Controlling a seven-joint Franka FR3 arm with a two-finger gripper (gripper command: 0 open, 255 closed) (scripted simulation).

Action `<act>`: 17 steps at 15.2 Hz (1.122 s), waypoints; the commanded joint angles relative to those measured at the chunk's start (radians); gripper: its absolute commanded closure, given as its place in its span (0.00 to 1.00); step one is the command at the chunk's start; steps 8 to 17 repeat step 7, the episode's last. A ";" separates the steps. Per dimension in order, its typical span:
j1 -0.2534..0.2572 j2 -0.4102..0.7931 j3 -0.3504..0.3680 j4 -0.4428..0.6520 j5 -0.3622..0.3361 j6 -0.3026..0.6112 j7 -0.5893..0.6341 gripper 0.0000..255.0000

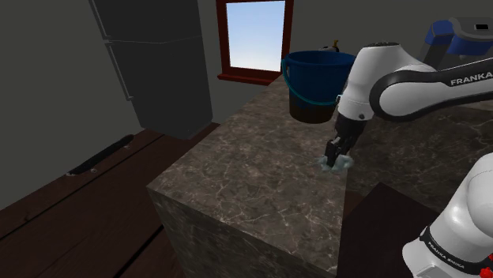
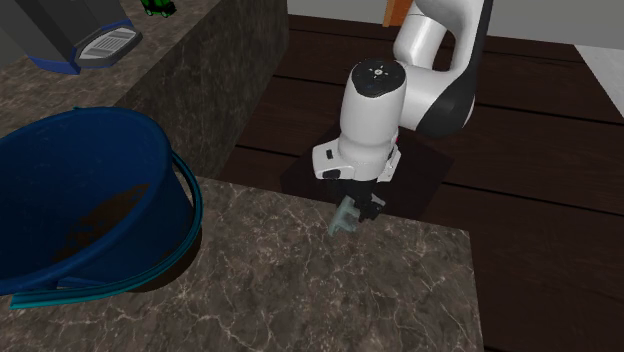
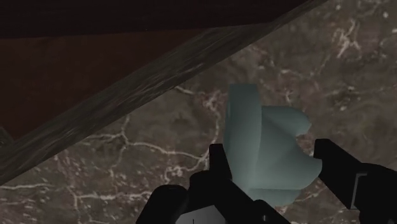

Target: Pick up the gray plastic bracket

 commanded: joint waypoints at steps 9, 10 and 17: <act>-0.002 -0.027 -0.005 0.069 -0.008 -0.096 0.009 1.00; -0.002 -0.027 -0.005 0.069 -0.008 -0.096 0.009 1.00; -0.002 -0.027 -0.005 0.069 -0.008 -0.096 0.009 1.00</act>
